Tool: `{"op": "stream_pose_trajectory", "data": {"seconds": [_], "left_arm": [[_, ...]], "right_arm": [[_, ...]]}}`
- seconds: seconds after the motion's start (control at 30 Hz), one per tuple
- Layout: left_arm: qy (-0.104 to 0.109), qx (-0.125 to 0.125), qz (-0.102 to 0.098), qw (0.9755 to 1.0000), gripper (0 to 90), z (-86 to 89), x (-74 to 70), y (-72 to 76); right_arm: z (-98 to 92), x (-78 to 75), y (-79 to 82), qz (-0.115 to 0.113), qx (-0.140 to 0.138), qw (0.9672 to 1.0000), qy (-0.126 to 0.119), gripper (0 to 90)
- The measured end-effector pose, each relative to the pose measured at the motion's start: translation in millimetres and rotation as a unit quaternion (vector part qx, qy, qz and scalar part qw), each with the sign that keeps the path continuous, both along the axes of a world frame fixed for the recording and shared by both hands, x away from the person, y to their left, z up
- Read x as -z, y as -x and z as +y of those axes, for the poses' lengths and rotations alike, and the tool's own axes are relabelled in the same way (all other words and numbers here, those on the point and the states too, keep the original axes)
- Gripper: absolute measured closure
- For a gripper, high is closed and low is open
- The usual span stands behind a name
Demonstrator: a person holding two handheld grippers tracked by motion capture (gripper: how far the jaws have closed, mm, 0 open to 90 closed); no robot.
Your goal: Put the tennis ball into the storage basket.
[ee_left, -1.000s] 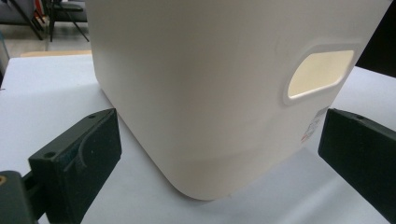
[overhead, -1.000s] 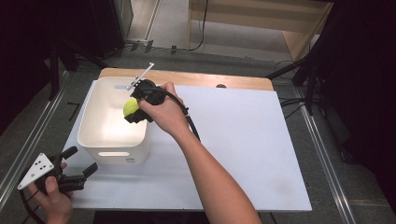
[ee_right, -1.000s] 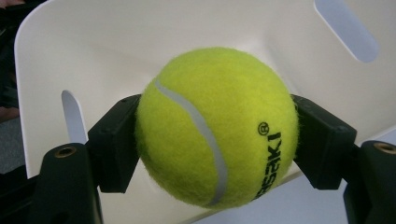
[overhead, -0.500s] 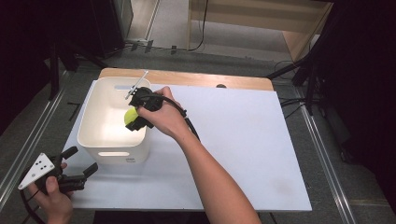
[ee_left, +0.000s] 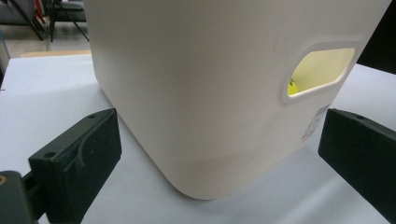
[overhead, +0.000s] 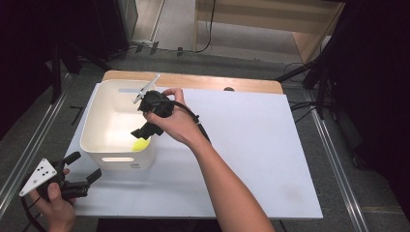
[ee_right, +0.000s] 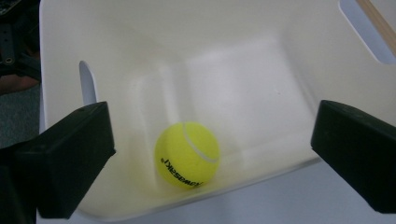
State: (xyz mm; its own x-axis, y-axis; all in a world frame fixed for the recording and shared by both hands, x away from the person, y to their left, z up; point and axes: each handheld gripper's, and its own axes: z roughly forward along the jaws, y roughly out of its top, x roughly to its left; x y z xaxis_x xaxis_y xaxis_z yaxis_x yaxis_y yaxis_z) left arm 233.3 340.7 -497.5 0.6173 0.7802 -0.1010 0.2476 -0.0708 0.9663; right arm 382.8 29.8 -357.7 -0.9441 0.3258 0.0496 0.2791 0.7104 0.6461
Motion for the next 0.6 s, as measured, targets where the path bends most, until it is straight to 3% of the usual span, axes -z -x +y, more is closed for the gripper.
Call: {"op": "stream_pose_trajectory", "data": {"seconds": [0.23,0.6], "left_arm": [[-0.003,-0.001,0.002,1.0,0.0,-0.1,-0.2,0.0],[-0.002,-0.001,0.002,1.0,0.0,-0.1,-0.2,0.0]], "right_arm": [[-15.5,-5.4,2.6,-0.008,0.015,0.9997,-0.019,0.0],[-33.6,-2.8,5.4,-0.012,0.034,0.9992,-0.019,0.0]]}}
